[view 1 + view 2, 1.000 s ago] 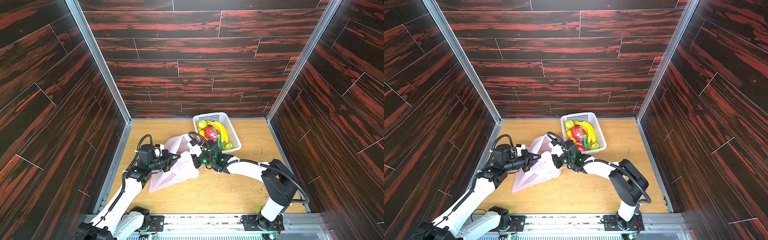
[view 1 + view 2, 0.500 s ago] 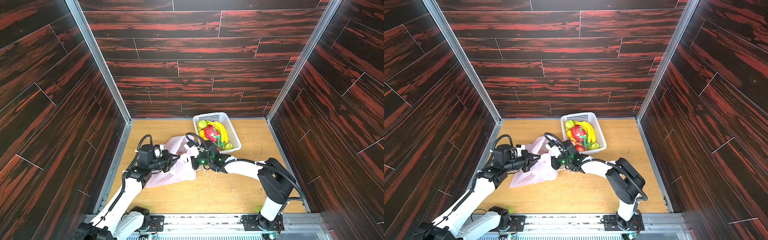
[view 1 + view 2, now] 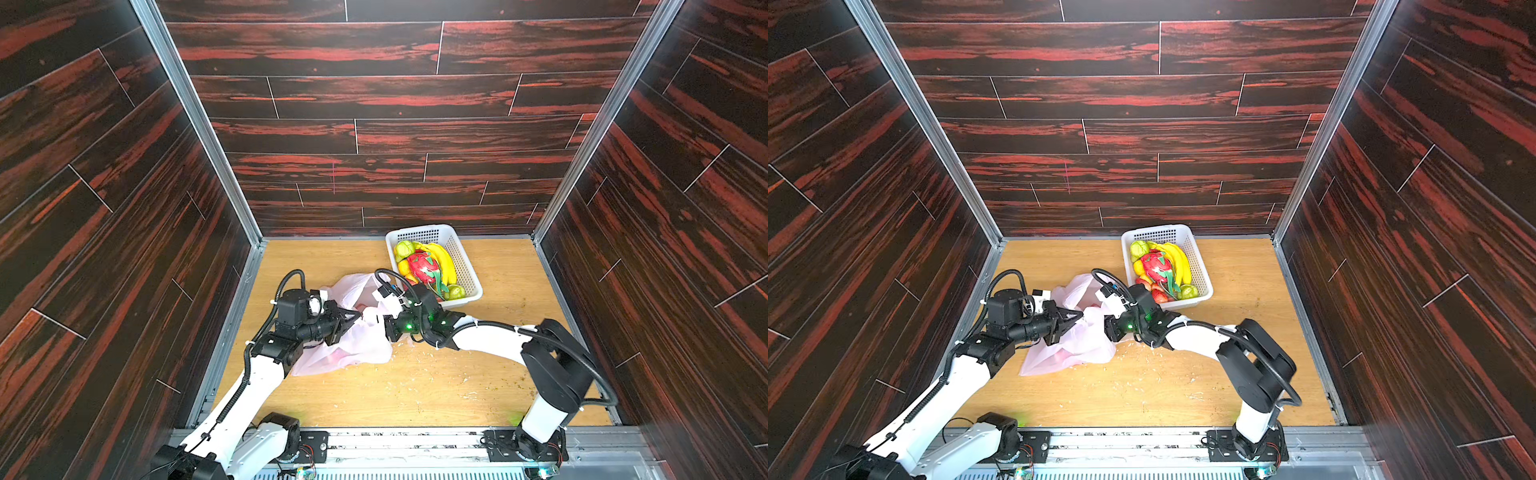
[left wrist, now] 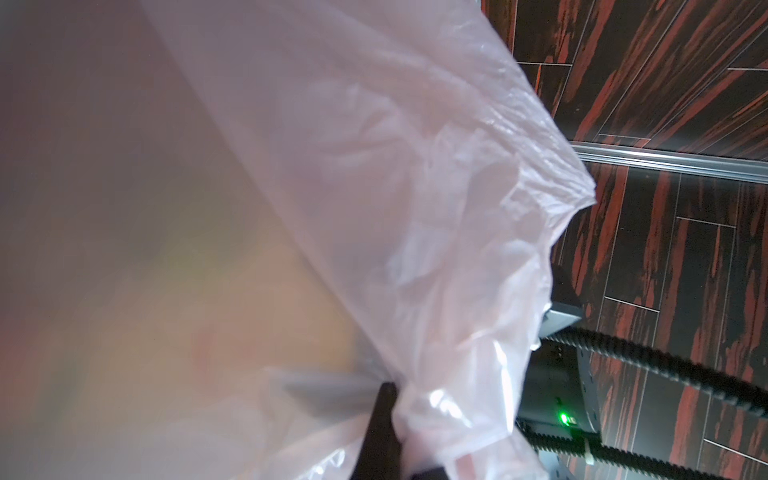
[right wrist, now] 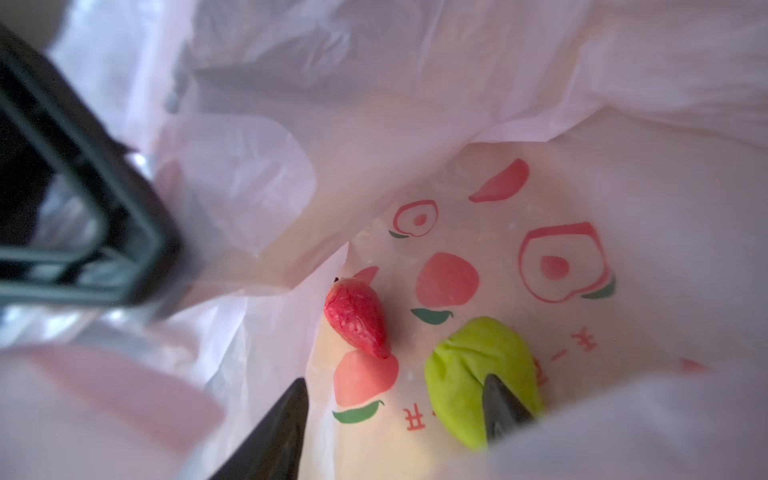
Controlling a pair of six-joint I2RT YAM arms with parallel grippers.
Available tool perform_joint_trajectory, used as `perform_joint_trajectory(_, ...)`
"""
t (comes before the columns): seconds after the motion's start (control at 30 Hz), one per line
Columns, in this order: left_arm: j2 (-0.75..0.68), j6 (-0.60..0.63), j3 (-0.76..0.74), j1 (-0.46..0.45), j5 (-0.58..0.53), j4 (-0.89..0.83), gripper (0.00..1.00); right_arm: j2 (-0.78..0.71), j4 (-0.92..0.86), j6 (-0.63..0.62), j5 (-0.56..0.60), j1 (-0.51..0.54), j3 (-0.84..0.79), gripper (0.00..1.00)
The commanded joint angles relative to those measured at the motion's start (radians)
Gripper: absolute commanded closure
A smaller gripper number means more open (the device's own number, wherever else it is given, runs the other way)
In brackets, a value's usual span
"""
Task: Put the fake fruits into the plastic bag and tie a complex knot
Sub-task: 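Lift the open right gripper out of the bag and move over the basket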
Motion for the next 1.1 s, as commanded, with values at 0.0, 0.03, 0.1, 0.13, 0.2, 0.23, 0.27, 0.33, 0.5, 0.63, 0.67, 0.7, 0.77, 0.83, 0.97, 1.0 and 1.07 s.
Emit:
perform_joint_trajectory(0.0,-0.029,0.019,0.021,-0.003,-0.010,-0.034,1.00,-0.070,-0.015,-0.016,0.049,0.006,-0.026,0.33)
perform_joint_trajectory(0.03,-0.032,0.020,0.020,-0.004,-0.013,-0.038,1.00,-0.081,-0.016,-0.013,0.058,0.007,-0.037,0.33)
perform_joint_trajectory(0.1,-0.036,0.018,0.016,-0.003,-0.018,-0.038,1.00,-0.105,-0.016,-0.012,0.074,0.007,-0.062,0.33)
perform_joint_trajectory(0.13,-0.038,0.017,0.016,-0.003,-0.019,-0.039,1.00,-0.120,-0.017,-0.011,0.086,0.005,-0.078,0.33)
perform_joint_trajectory(0.2,-0.038,0.016,0.015,-0.003,-0.018,-0.039,1.00,-0.147,-0.027,-0.012,0.107,0.003,-0.111,0.33)
perform_joint_trajectory(0.23,-0.038,0.015,0.015,-0.003,-0.018,-0.037,1.00,-0.165,-0.034,-0.012,0.117,0.002,-0.127,0.32)
perform_joint_trajectory(0.27,-0.038,0.015,0.014,-0.003,-0.018,-0.037,1.00,-0.180,-0.044,-0.013,0.124,0.001,-0.142,0.32)
perform_joint_trajectory(0.33,-0.038,0.014,0.011,-0.003,-0.025,-0.036,1.00,-0.209,-0.064,-0.015,0.137,0.001,-0.170,0.32)
perform_joint_trajectory(0.5,-0.035,0.008,0.006,-0.001,-0.033,-0.023,1.00,-0.319,-0.125,-0.019,0.184,-0.002,-0.253,0.31)
perform_joint_trajectory(0.63,-0.030,0.006,0.001,0.000,-0.032,-0.014,1.00,-0.421,-0.198,-0.023,0.203,-0.002,-0.300,0.31)
perform_joint_trajectory(0.67,-0.028,0.006,0.002,0.002,-0.031,-0.013,1.00,-0.449,-0.226,-0.024,0.205,-0.002,-0.307,0.31)
perform_joint_trajectory(0.7,-0.026,0.006,0.003,0.001,-0.030,-0.011,1.00,-0.477,-0.257,-0.026,0.205,-0.002,-0.313,0.31)
perform_joint_trajectory(0.77,-0.023,0.006,0.004,0.002,-0.030,-0.011,1.00,-0.526,-0.315,-0.025,0.206,-0.002,-0.324,0.31)
perform_joint_trajectory(0.83,-0.021,0.008,0.005,0.002,-0.028,-0.010,1.00,-0.576,-0.372,-0.026,0.212,-0.002,-0.333,0.31)
perform_joint_trajectory(0.97,-0.018,0.013,0.008,0.004,-0.027,-0.015,1.00,-0.692,-0.495,-0.027,0.233,-0.002,-0.332,0.29)
perform_joint_trajectory(1.0,-0.018,0.017,0.009,0.004,-0.030,-0.018,1.00,-0.718,-0.523,-0.026,0.244,-0.002,-0.323,0.28)
perform_joint_trajectory(1.07,-0.018,0.027,0.012,0.005,-0.032,-0.028,1.00,-0.771,-0.595,-0.018,0.284,-0.003,-0.290,0.25)
